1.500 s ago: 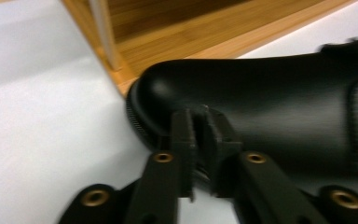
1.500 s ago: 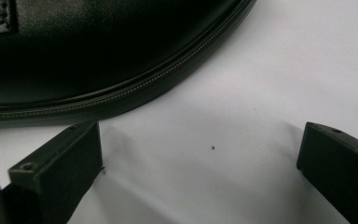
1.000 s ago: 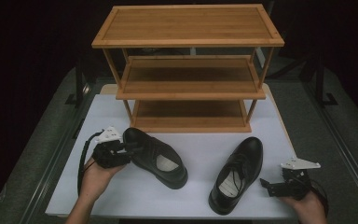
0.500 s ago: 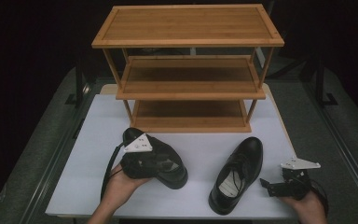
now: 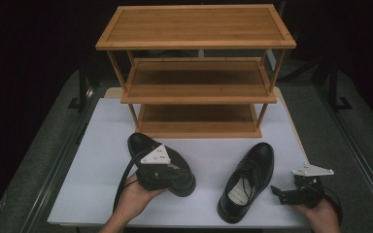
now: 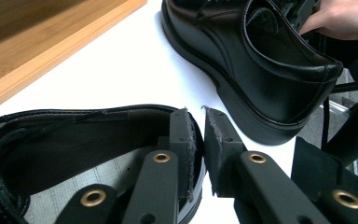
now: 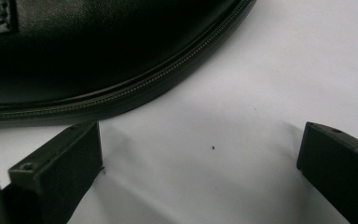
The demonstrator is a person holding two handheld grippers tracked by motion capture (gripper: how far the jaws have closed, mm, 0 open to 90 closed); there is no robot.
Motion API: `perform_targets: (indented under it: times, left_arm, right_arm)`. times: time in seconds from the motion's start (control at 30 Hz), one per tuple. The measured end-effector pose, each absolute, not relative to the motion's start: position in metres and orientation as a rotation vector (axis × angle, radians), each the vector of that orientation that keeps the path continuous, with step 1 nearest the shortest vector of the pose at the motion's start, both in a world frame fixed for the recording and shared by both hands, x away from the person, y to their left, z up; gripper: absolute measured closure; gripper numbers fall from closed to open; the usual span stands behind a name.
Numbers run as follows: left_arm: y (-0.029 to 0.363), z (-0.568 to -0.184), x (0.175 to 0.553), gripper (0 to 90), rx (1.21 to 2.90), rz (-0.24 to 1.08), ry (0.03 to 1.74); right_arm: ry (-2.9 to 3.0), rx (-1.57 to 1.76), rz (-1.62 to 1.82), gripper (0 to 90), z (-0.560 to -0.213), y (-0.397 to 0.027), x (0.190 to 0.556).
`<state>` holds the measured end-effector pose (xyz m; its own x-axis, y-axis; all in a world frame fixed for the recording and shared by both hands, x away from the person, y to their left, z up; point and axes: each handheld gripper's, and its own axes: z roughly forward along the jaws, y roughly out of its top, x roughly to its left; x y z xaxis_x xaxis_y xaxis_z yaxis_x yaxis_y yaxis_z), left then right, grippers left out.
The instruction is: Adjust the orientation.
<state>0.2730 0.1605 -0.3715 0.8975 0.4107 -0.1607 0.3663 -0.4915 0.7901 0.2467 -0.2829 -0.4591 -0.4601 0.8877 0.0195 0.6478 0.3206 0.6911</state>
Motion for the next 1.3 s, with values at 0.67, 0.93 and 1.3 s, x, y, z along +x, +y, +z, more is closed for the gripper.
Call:
perform_targets:
  times: [0.67,0.93,1.3]
  left_arm:
    - [0.165,-0.368,0.230,82.1,2.179,-0.008,0.423]
    - [0.184,-0.359,0.230,74.9,2.159,0.054,0.461]
    - [0.240,-0.361,0.249,89.9,2.142,0.142,0.604]
  right_arm:
    - [2.229,1.366,0.909,0.0,-0.459,-0.283,0.247]
    - [2.229,1.364,0.909,0.0,-0.459,-0.283,0.247]
    - [2.228,1.367,0.910,0.0,-0.459,-0.283,0.247]
